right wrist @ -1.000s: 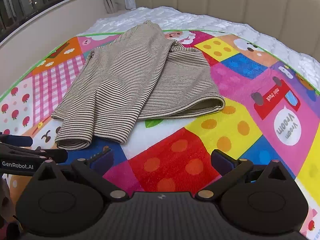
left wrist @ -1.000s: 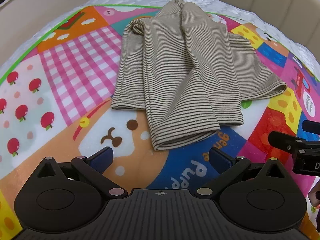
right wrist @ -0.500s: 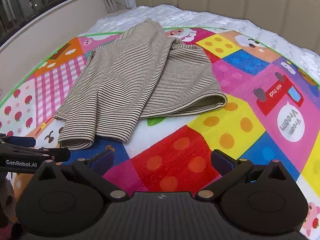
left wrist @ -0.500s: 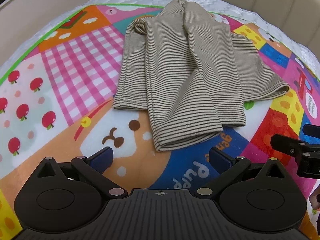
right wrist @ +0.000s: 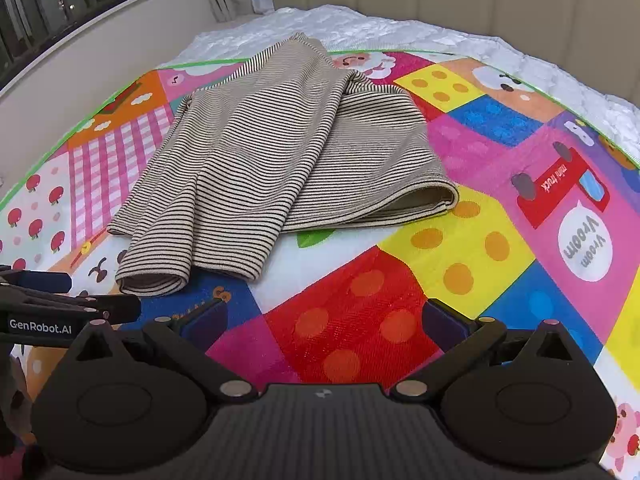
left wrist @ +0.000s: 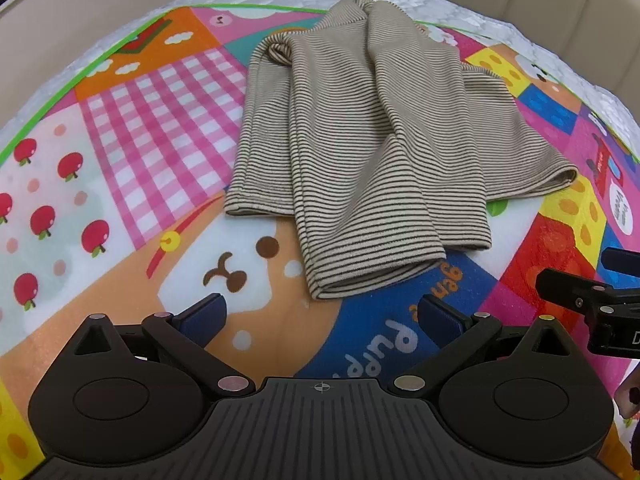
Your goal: Fold clothes
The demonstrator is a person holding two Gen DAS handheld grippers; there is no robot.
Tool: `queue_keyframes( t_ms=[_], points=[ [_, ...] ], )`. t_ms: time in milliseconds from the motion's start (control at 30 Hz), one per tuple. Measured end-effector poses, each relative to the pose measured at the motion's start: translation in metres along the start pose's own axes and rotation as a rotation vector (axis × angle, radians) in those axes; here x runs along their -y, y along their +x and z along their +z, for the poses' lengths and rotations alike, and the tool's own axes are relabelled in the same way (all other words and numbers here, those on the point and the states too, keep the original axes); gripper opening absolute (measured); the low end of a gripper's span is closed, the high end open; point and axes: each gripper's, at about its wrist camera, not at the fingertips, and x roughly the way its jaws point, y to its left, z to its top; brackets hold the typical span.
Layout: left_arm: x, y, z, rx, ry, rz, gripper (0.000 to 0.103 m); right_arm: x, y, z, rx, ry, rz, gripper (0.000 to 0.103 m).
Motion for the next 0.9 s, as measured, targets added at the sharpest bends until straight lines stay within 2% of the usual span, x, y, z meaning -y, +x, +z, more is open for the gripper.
queue_keyframes(
  t_ms=[900],
  points=[
    [0.0018, 0.0023, -0.0005, -0.007, 0.001, 0.0, 0.103, 0.002, 0.0014, -0.0002, -0.001, 0.015, 0.005, 0.103]
  ],
)
